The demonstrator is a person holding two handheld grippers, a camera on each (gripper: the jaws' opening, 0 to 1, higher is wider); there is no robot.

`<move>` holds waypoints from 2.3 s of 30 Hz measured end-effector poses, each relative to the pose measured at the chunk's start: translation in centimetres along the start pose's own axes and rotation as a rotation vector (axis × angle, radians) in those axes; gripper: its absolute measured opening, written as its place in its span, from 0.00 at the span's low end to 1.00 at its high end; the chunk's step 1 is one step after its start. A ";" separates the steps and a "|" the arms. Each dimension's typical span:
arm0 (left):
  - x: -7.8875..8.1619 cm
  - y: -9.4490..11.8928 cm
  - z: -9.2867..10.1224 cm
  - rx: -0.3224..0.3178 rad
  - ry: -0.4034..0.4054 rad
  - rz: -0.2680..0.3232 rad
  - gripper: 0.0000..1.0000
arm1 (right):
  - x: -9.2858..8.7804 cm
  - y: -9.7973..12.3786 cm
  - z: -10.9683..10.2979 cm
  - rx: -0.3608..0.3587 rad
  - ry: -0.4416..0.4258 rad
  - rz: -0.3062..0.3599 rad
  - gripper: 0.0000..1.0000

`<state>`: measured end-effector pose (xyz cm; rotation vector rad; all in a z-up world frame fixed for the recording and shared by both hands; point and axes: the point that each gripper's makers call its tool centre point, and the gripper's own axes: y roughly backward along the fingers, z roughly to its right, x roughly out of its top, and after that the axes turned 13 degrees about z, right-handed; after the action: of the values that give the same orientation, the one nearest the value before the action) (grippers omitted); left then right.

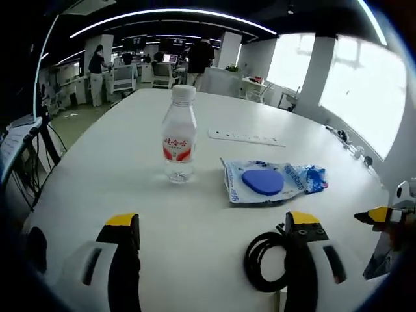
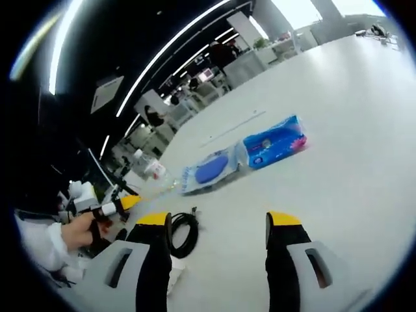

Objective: Arrange the tabletop items into an orderly group along one side of the table until the central work area is clear of visible clutter.

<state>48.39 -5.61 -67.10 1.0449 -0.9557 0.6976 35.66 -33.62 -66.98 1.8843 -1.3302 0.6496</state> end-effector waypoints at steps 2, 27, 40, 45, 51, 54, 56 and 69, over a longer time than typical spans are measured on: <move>0.1 0.4 -0.1 0.001 -0.002 0.004 0.92 | -0.1 0.1 0.0 0.000 -0.002 0.000 0.57; -2.2 3.2 6.0 -0.151 0.032 -0.030 0.82 | -1.9 0.7 -0.1 0.010 0.003 -0.055 0.53; -8.9 7.5 10.2 -0.233 -0.047 -0.225 0.77 | -3.0 1.0 0.6 -0.012 -0.002 -0.077 0.53; -10.4 8.2 11.4 -0.227 -0.003 -0.252 0.77 | -3.0 1.1 0.8 -0.023 0.000 -0.081 0.52; -12.3 8.4 13.0 -0.268 -0.063 -0.306 0.73 | -3.0 1.0 0.9 -0.025 -0.006 -0.081 0.51; -12.8 8.2 13.0 -0.250 -0.064 -0.308 0.71 | -3.1 1.1 1.0 -0.028 -0.009 -0.082 0.51; -13.3 8.1 13.0 -0.240 -0.046 -0.316 0.68 | -3.1 1.2 1.0 -0.029 -0.006 -0.083 0.51; -14.8 8.6 12.0 -0.212 -0.103 -0.347 0.42 | -4.0 1.5 0.7 -0.028 -0.025 -0.099 0.48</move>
<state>30.93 -14.18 -74.81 1.0314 -0.8860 0.2524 32.93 -32.23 -69.98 1.9284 -1.2471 0.5560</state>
